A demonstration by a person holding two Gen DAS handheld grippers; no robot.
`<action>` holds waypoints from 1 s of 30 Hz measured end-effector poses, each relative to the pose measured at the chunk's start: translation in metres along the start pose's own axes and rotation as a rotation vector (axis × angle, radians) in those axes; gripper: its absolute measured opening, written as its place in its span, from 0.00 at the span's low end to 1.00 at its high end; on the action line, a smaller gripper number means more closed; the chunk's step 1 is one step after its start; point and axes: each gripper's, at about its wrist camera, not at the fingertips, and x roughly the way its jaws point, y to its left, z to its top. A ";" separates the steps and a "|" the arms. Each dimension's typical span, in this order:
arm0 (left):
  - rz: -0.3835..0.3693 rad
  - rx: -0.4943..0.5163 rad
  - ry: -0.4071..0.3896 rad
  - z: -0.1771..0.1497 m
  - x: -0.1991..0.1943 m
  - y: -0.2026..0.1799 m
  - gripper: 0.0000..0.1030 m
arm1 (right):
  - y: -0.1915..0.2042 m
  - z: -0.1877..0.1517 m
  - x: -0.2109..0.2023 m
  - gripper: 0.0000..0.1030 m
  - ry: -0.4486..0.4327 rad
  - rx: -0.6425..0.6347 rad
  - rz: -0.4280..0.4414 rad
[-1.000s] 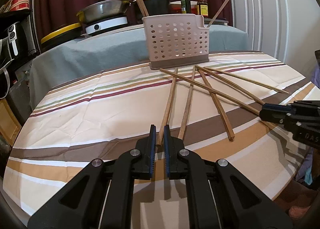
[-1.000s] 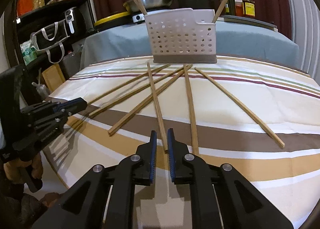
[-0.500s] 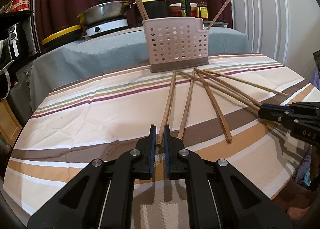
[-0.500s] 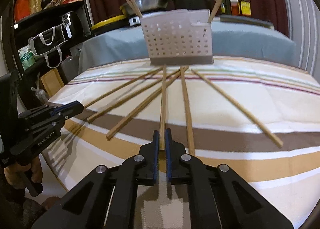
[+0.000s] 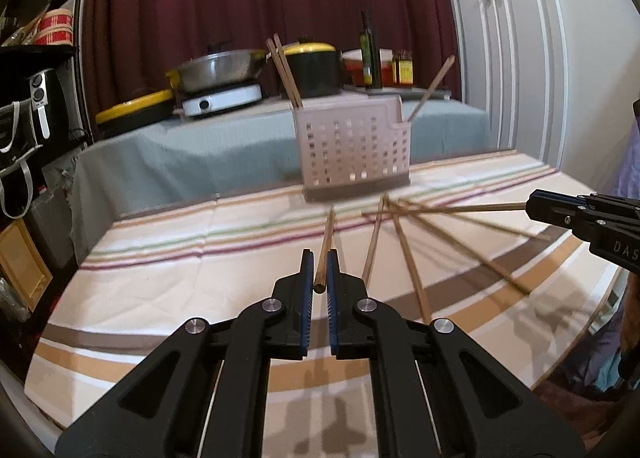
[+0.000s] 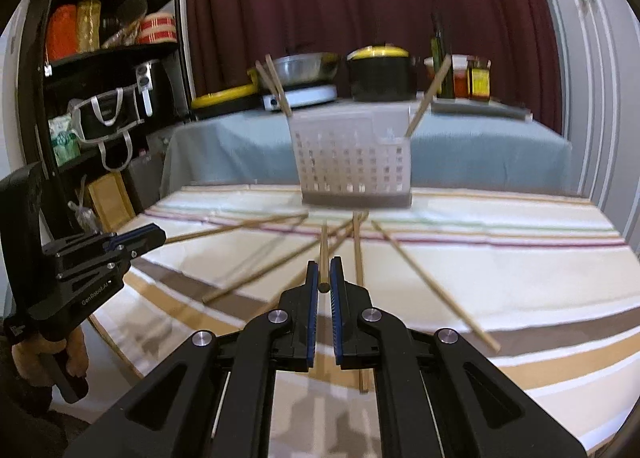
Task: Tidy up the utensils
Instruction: 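Lift both chopsticks and carry them over the white caddy with both grippers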
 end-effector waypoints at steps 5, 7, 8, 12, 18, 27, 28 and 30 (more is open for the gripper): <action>-0.005 -0.030 -0.049 0.019 -0.018 0.007 0.07 | 0.006 0.021 -0.019 0.07 -0.067 -0.021 0.005; -0.008 -0.044 -0.064 0.026 -0.025 0.010 0.07 | 0.008 0.028 -0.026 0.07 -0.092 -0.024 0.009; -0.008 -0.050 -0.073 0.030 -0.028 0.012 0.07 | 0.009 0.032 -0.029 0.07 -0.103 -0.024 0.012; -0.009 -0.075 -0.094 0.041 -0.039 0.020 0.07 | 0.011 0.043 -0.035 0.07 -0.128 -0.027 0.017; -0.004 -0.108 -0.099 0.056 -0.044 0.033 0.06 | 0.013 0.052 -0.027 0.07 -0.135 -0.035 0.032; 0.040 -0.091 -0.081 0.079 -0.040 0.039 0.07 | 0.015 0.072 -0.012 0.07 -0.162 -0.057 0.037; 0.043 -0.089 -0.079 0.080 -0.039 0.040 0.07 | 0.015 0.075 -0.010 0.07 -0.164 -0.058 0.036; 0.055 -0.083 -0.073 0.083 -0.038 0.039 0.07 | 0.015 0.079 -0.007 0.07 -0.167 -0.061 0.034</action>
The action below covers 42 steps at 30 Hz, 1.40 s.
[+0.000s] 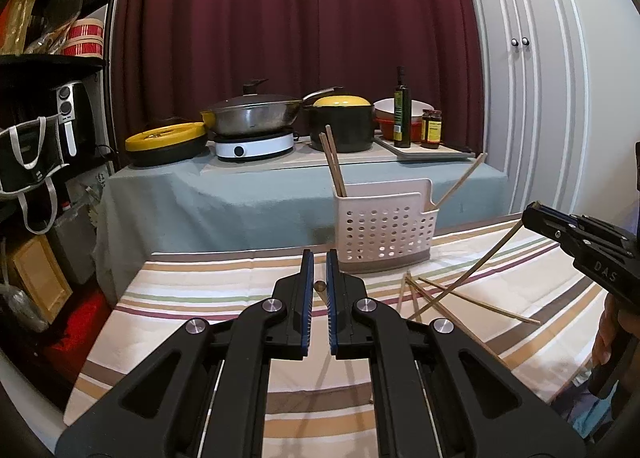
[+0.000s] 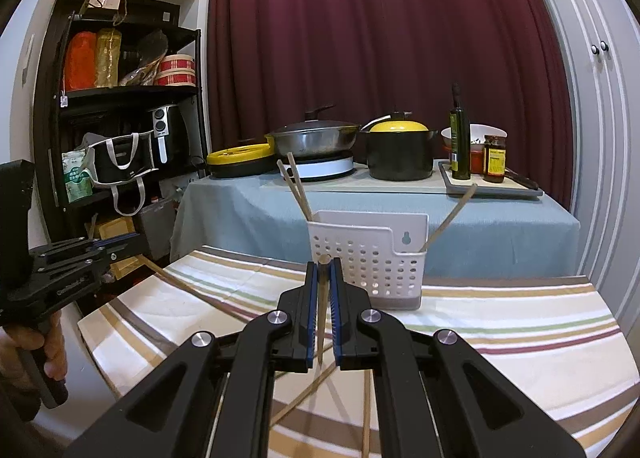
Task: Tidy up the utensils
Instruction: 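Lift both chopsticks and carry them over the white caddy with both grippers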
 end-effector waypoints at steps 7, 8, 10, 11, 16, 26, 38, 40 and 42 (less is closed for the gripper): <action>0.055 0.028 -0.001 0.011 0.008 -0.005 0.07 | -0.001 0.009 0.011 0.07 -0.008 -0.004 -0.006; 0.064 0.032 -0.004 0.012 0.009 -0.006 0.07 | 0.000 0.010 0.012 0.07 -0.010 -0.006 -0.007; 0.080 0.038 -0.013 0.014 0.011 -0.008 0.07 | 0.000 0.011 0.015 0.07 -0.015 -0.012 -0.008; 0.087 0.039 -0.017 0.016 0.013 -0.010 0.07 | 0.001 0.012 0.017 0.07 -0.017 -0.014 -0.007; 0.073 0.023 -0.025 0.025 0.019 -0.012 0.07 | 0.002 0.020 0.021 0.07 -0.025 -0.013 0.015; -0.007 0.000 -0.089 0.073 0.018 -0.014 0.06 | -0.011 0.062 0.007 0.07 -0.116 -0.026 0.003; -0.055 0.027 -0.211 0.154 0.051 -0.035 0.06 | -0.044 0.112 0.012 0.07 -0.215 -0.059 -0.049; -0.051 0.029 -0.228 0.166 0.059 -0.038 0.06 | -0.051 0.119 0.016 0.07 -0.223 -0.051 -0.046; -0.049 0.035 -0.246 0.179 0.068 -0.043 0.06 | -0.056 0.125 0.021 0.07 -0.231 -0.053 -0.051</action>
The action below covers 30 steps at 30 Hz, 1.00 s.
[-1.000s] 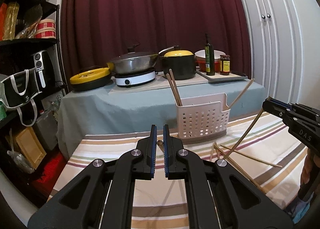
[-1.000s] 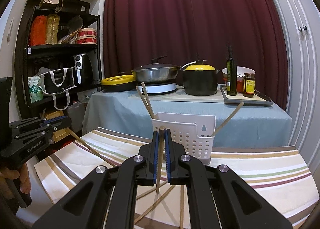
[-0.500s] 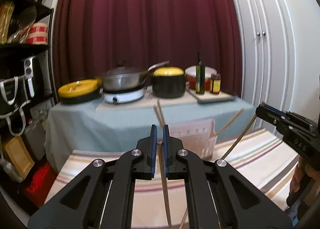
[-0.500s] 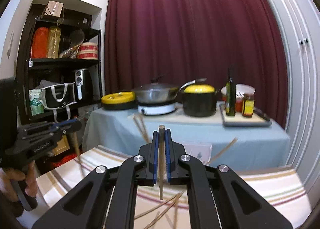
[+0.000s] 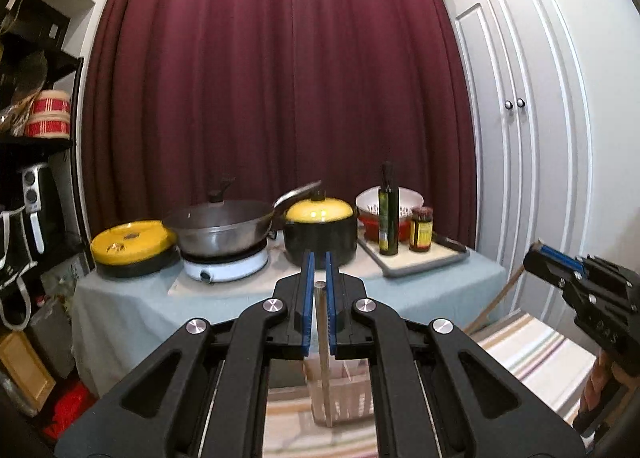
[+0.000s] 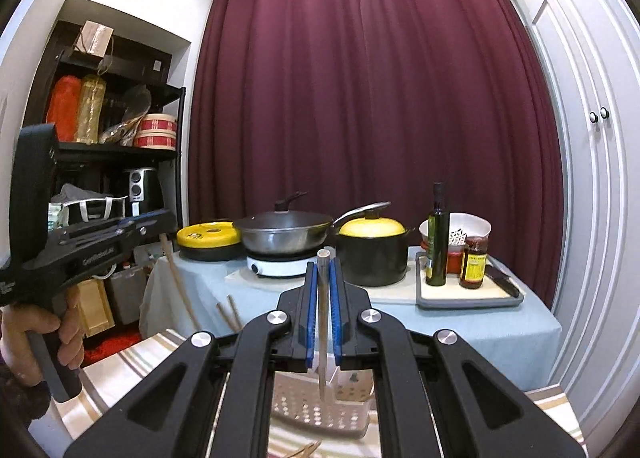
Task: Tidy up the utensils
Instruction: 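Lift both chopsticks and carry them over the white caddy with both grippers, then lower both held chopsticks into the caddy slots with both grippers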
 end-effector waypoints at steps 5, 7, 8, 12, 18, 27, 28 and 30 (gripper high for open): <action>0.014 0.022 -0.039 0.019 0.026 -0.013 0.06 | -0.013 0.006 0.020 0.07 -0.007 -0.006 -0.003; 0.016 0.029 -0.044 0.024 0.039 -0.017 0.06 | -0.017 0.007 0.027 0.07 -0.004 -0.004 -0.002; 0.018 0.033 -0.046 0.027 0.043 -0.018 0.06 | -0.019 0.007 0.030 0.07 -0.003 -0.005 -0.003; 0.027 0.047 -0.054 0.034 0.062 -0.022 0.06 | -0.026 0.008 0.041 0.07 0.001 -0.007 -0.002; 0.053 0.079 -0.079 0.038 0.083 -0.026 0.06 | -0.033 0.002 0.057 0.07 0.018 -0.003 -0.002; 0.065 0.087 -0.033 0.006 0.114 -0.024 0.06 | -0.037 -0.022 0.083 0.07 0.083 0.011 0.013; 0.062 0.084 -0.024 0.001 0.117 -0.023 0.06 | -0.035 -0.026 0.086 0.07 0.095 0.008 0.016; 0.057 0.083 -0.010 -0.006 0.120 -0.021 0.06 | -0.033 -0.031 0.091 0.07 0.117 0.008 0.021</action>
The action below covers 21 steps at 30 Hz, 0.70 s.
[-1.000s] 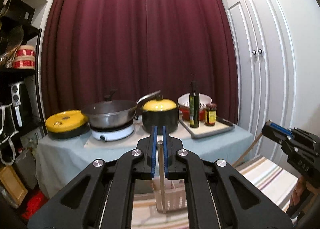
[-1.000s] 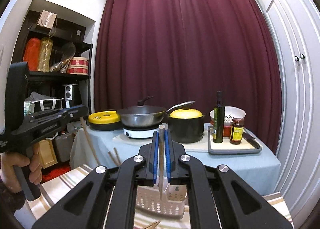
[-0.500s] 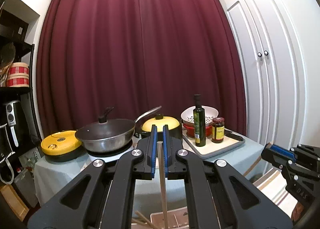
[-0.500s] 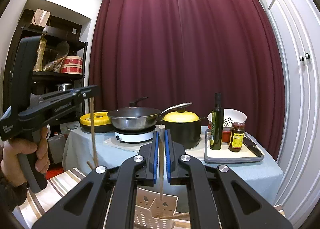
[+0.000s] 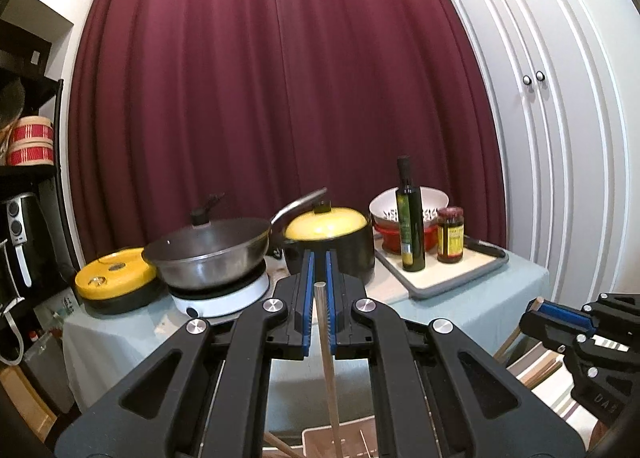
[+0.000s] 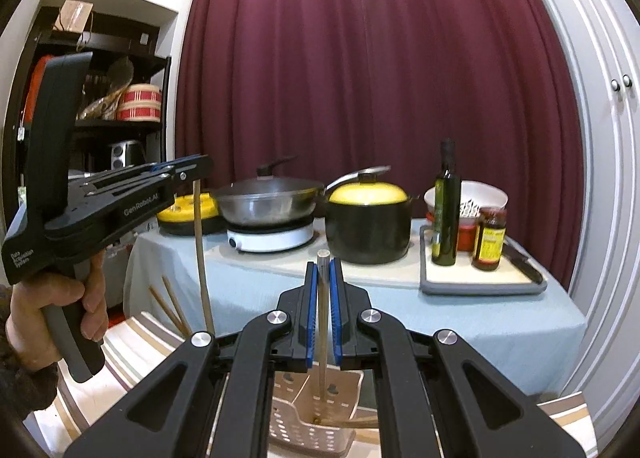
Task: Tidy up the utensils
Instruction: 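Lower both held chopsticks into the caddy slots with both grippers, then open the left gripper while the right gripper opens, dropping chopsticks into the caddy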
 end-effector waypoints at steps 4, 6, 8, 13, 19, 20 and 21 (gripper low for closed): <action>-0.021 -0.015 0.037 -0.012 0.004 0.002 0.06 | 0.000 -0.008 0.008 0.08 0.034 0.021 0.012; -0.028 -0.024 0.048 -0.018 0.003 0.004 0.08 | 0.002 -0.008 0.006 0.10 0.036 0.023 0.011; -0.032 -0.023 0.057 -0.022 0.001 0.004 0.10 | 0.003 -0.007 0.003 0.17 0.033 0.027 0.013; -0.042 -0.039 0.059 -0.025 -0.013 0.007 0.41 | 0.008 -0.005 -0.008 0.27 0.023 0.025 0.010; -0.046 -0.022 0.054 -0.035 -0.050 0.005 0.53 | 0.013 -0.007 -0.036 0.31 0.011 0.033 -0.001; -0.046 -0.019 0.056 -0.037 -0.055 0.005 0.54 | 0.014 -0.009 -0.040 0.31 0.012 0.033 -0.004; -0.039 -0.016 0.056 -0.043 -0.066 0.005 0.56 | 0.014 -0.011 -0.045 0.31 0.013 0.034 -0.007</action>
